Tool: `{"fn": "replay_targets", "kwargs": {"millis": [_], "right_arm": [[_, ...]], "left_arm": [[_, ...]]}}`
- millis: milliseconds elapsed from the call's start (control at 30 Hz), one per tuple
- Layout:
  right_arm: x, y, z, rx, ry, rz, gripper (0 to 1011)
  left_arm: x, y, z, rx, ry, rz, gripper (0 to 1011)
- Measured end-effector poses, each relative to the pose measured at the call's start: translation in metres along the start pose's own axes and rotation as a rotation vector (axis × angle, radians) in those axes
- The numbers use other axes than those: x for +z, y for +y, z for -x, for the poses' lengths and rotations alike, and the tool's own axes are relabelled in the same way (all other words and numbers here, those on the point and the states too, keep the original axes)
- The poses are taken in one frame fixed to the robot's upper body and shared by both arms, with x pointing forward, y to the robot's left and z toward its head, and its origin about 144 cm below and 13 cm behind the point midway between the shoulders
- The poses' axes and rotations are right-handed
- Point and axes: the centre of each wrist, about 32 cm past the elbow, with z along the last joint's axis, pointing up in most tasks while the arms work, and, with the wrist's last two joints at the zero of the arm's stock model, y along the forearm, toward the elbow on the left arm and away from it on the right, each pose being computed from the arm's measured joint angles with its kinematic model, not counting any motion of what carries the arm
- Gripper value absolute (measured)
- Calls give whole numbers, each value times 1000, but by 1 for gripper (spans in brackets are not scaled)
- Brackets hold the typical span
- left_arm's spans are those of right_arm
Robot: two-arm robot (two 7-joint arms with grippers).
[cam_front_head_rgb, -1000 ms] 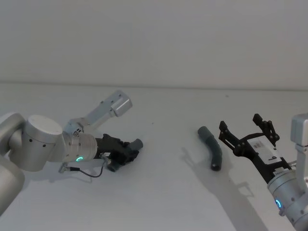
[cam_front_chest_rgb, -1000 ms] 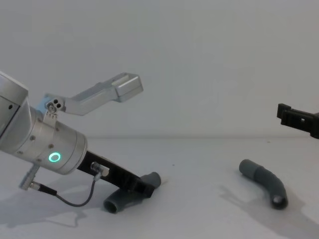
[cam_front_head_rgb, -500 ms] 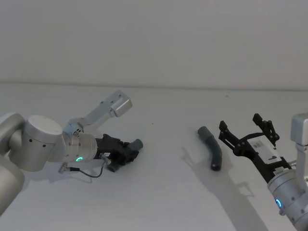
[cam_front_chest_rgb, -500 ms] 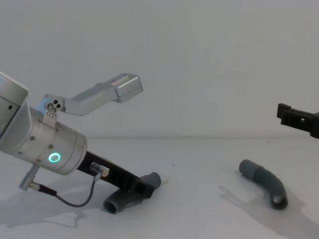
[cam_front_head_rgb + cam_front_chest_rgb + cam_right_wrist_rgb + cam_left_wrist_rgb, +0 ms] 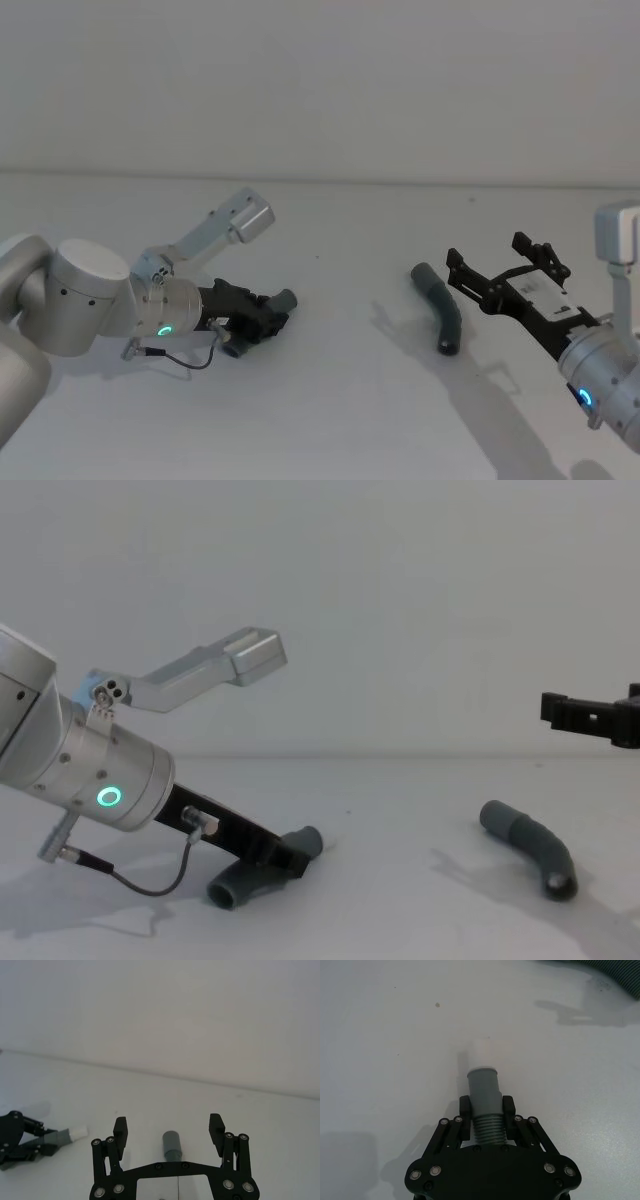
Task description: Use both hands to pick up one end of the pipe from the table, align the ends, and insert them.
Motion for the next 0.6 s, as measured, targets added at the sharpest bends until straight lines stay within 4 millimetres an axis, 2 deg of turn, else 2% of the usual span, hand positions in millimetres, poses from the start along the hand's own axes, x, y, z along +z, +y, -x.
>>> {"fn": "replay_targets", "kwargs": {"millis": [600], "right_arm": [[23, 28, -23, 95, -32, 195, 1001]], "left_arm": [[0, 0, 0, 0, 0, 0, 365]]}}
